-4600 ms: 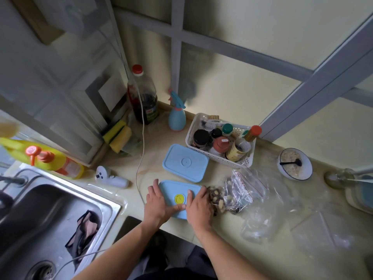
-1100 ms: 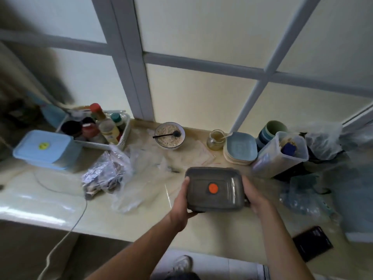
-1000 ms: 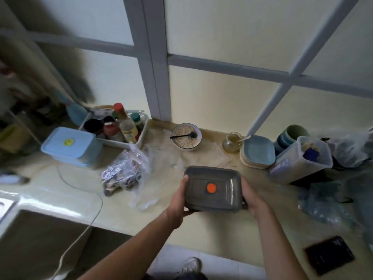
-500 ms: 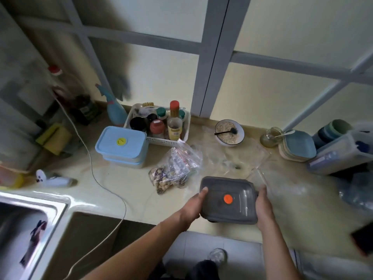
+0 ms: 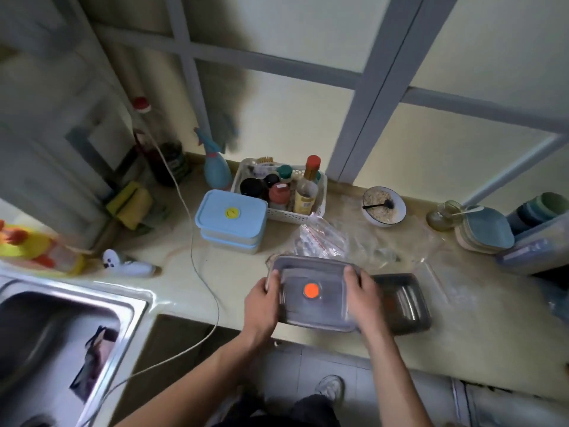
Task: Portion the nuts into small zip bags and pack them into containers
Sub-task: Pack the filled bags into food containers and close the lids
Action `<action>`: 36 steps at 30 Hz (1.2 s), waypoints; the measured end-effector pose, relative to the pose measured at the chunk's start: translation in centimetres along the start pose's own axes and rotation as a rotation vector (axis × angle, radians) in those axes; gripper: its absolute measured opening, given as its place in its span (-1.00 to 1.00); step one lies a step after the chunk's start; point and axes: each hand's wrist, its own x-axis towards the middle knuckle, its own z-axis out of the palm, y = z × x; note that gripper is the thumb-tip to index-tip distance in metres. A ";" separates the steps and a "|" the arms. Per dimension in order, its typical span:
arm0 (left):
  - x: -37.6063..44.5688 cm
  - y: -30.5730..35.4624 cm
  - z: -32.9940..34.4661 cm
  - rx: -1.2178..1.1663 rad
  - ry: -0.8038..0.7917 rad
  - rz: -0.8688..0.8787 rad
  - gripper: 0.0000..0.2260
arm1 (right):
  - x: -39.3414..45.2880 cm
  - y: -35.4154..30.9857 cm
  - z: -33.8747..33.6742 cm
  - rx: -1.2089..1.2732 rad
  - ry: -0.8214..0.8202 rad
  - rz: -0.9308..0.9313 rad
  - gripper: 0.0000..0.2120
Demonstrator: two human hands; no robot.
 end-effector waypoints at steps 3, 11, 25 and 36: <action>2.9 -3.5 -5.4 0.108 0.075 -0.117 -0.58 | -0.7 -0.4 6.3 -0.088 -0.283 0.009 -0.80; 6.8 -7.2 -12.4 0.290 0.034 -0.165 -0.92 | -2.4 -0.1 16.5 -0.064 -0.296 0.123 -0.71; 7.6 -9.0 -12.6 0.540 0.235 -0.130 -0.95 | -3.4 -2.1 19.0 -0.739 -0.367 -0.583 -0.29; 6.5 -10.9 -12.6 -0.042 0.368 -0.488 -0.79 | -5.2 -5.1 21.9 -0.896 -0.852 -0.662 -0.39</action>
